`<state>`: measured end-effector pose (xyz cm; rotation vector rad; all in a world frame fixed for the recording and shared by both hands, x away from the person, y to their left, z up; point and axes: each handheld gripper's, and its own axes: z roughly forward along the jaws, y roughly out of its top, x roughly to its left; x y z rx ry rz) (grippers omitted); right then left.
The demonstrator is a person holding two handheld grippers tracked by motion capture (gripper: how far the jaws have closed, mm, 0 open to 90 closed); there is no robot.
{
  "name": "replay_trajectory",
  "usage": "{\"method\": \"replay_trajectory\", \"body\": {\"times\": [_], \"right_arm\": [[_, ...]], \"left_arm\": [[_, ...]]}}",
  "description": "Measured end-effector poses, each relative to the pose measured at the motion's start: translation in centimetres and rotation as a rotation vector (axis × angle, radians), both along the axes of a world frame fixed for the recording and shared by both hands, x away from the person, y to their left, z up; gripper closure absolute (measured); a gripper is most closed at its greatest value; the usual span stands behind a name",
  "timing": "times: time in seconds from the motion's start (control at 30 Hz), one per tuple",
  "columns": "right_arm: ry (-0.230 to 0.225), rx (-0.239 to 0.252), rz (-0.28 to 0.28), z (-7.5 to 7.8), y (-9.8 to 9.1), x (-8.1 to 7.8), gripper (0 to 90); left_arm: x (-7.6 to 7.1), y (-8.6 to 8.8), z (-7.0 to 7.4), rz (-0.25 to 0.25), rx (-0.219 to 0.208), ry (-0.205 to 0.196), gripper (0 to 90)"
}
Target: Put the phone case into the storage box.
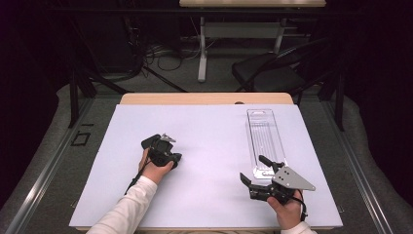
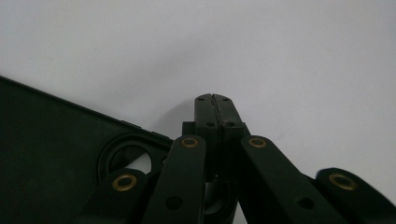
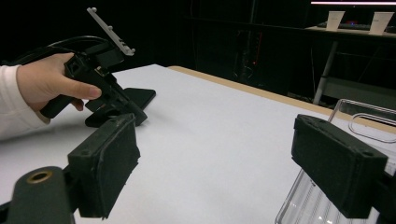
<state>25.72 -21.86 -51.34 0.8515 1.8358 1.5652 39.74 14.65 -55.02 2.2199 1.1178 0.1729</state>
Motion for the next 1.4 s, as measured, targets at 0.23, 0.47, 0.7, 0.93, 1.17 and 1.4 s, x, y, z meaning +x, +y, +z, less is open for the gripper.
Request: {"method": "replay_trajectory", "body": {"times": [0.23,0.47,0.7,0.93,1.17,1.4], "right_arm": [[0.003,0.001,-0.002,0.0,0.0,0.0,13.7],[0.008,0.004,-0.001,-0.1,0.1,0.0,13.8],[0.009,0.005,-0.001,-0.1,0.1,0.0,13.8],[0.007,0.007,-0.002,0.0,0.1,0.0,13.7],[0.002,0.004,-0.002,0.0,0.1,0.0,13.7],[0.000,0.000,0.000,0.0,0.1,-0.1,13.8]], "left_arm": [[-1.0,0.7,0.0,-0.003,-0.006,-0.001,90.0],[-1.8,1.4,0.0,-0.012,0.005,-0.002,90.0],[-2.8,2.2,-0.1,-0.003,-0.005,0.000,90.0],[-3.8,2.9,-0.1,-0.007,0.007,-0.015,90.0],[-4.4,4.0,0.0,0.006,0.015,-0.022,90.0],[-4.9,5.4,-0.1,0.039,0.011,-0.022,90.0]]}}
